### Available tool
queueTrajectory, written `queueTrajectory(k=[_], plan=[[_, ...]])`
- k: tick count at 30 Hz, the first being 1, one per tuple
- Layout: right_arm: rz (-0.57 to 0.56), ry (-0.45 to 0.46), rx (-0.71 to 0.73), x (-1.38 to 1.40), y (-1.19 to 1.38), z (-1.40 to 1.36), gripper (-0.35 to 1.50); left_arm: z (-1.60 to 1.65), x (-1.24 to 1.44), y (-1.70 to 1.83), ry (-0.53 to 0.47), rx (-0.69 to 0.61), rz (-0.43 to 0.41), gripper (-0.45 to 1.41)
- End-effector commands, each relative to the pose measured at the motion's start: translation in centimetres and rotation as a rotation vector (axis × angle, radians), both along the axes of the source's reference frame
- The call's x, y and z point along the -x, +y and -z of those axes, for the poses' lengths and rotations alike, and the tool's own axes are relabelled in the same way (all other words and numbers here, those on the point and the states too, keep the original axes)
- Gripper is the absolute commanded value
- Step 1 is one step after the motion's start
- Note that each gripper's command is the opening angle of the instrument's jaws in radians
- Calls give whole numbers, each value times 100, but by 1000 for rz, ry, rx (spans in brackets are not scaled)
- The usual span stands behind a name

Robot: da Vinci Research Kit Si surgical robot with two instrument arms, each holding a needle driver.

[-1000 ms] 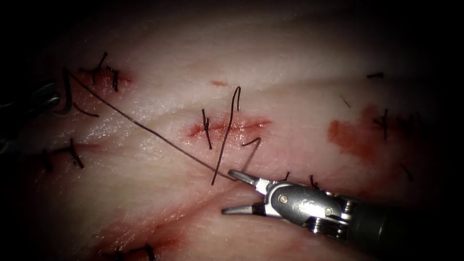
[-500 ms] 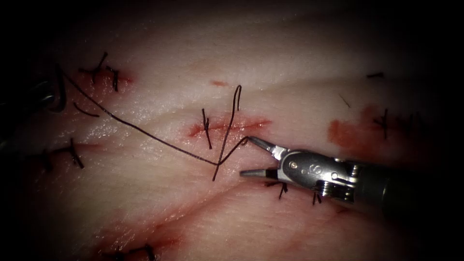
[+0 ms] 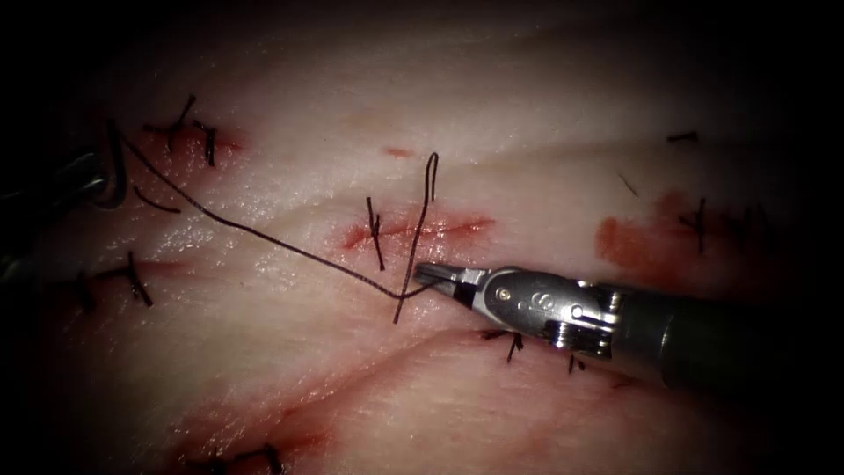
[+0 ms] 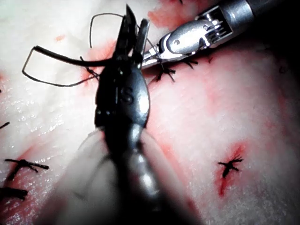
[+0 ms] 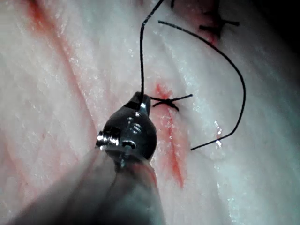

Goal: Wound Closure
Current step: Using the right tool, pull the suture though the wound.

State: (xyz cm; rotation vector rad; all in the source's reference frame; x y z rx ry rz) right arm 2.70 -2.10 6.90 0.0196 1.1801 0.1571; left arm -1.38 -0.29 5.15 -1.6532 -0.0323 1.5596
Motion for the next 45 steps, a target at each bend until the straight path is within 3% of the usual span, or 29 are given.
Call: queueTrajectory(k=[1, 9, 16, 38, 39, 41, 42, 44, 45], plan=[[1, 7, 3, -5, -10, 11, -35, -6, 6, 2, -2, 3, 0, -45], [55, 17, -10, -21, -57, 68, -35, -13, 7, 1, 12, 2, -12, -45], [102, 37, -17, -37, -84, 110, -35, -13, 7, 1, 12, 2, -13, -45], [188, 84, -31, -74, -106, 177, -35, -18, 8, 0, 24, -1, -22, -45], [184, 82, -37, -73, -100, 178, -8, -18, 8, 0, 25, -1, -27, -45], [171, 73, -42, -69, -91, 176, 98, -18, 7, 0, 26, -1, -24, -45], [124, 61, -35, -61, -83, 174, 128, -19, 6, 0, 29, -3, -21, -45], [74, 45, -32, -43, -71, 170, 146, -21, 0, 4, 76, 7, 13, -45], [65, 40, -32, -37, -68, 168, 146, -22, -4, 5, 108, 18, 29, -45]])
